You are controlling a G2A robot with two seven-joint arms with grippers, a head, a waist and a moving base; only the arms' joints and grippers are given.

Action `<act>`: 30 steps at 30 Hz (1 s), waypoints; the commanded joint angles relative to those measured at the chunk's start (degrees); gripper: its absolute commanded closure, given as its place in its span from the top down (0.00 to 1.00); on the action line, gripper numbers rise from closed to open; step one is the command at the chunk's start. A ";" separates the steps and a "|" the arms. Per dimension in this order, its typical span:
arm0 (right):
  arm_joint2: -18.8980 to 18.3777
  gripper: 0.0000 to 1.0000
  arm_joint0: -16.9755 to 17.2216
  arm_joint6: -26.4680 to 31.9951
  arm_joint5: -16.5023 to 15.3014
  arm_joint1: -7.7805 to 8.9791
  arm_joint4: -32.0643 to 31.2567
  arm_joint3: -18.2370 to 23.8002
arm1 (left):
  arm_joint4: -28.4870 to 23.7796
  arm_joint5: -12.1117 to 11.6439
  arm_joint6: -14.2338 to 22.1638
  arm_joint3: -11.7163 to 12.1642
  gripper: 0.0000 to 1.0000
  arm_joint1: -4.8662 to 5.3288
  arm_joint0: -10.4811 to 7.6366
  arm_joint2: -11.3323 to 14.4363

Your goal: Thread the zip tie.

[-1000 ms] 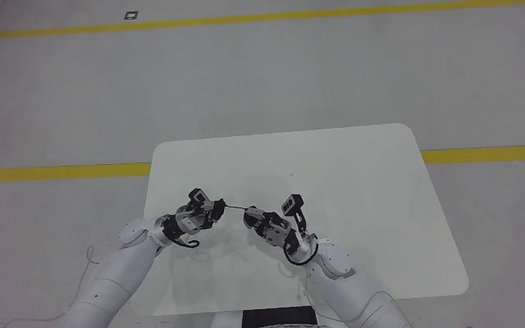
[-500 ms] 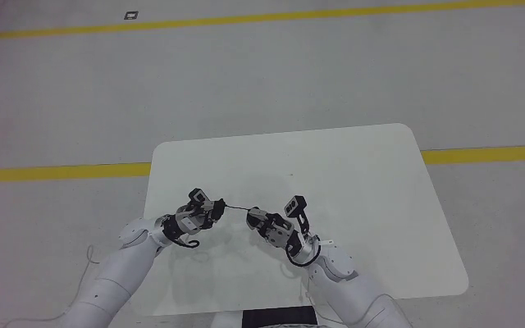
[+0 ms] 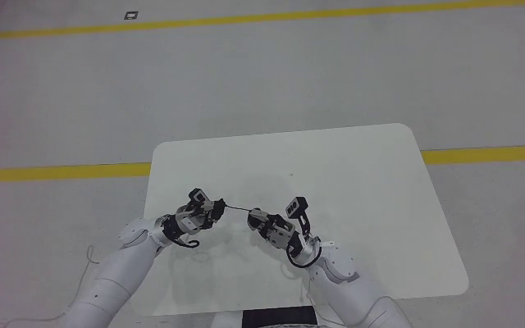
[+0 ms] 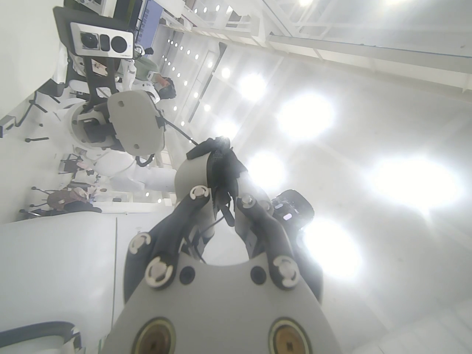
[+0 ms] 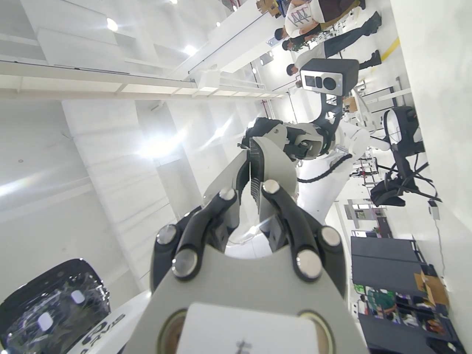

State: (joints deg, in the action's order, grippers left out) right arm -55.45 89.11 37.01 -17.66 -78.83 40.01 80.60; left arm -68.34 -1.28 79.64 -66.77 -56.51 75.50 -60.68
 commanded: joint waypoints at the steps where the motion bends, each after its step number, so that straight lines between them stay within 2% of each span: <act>1: -0.08 0.00 0.07 -0.05 -0.09 0.04 -0.03 -0.02 | 0.00 0.00 0.00 0.00 0.00 0.00 0.00 0.00; 30: -1.06 0.00 0.46 -0.38 -0.79 0.50 0.26 -0.33 | 0.00 0.00 0.00 0.00 0.00 0.00 0.00 0.00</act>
State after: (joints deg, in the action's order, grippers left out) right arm -56.46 89.54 36.67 -18.43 -78.35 40.29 80.24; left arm -68.34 -1.28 79.64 -66.77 -56.51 75.50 -60.68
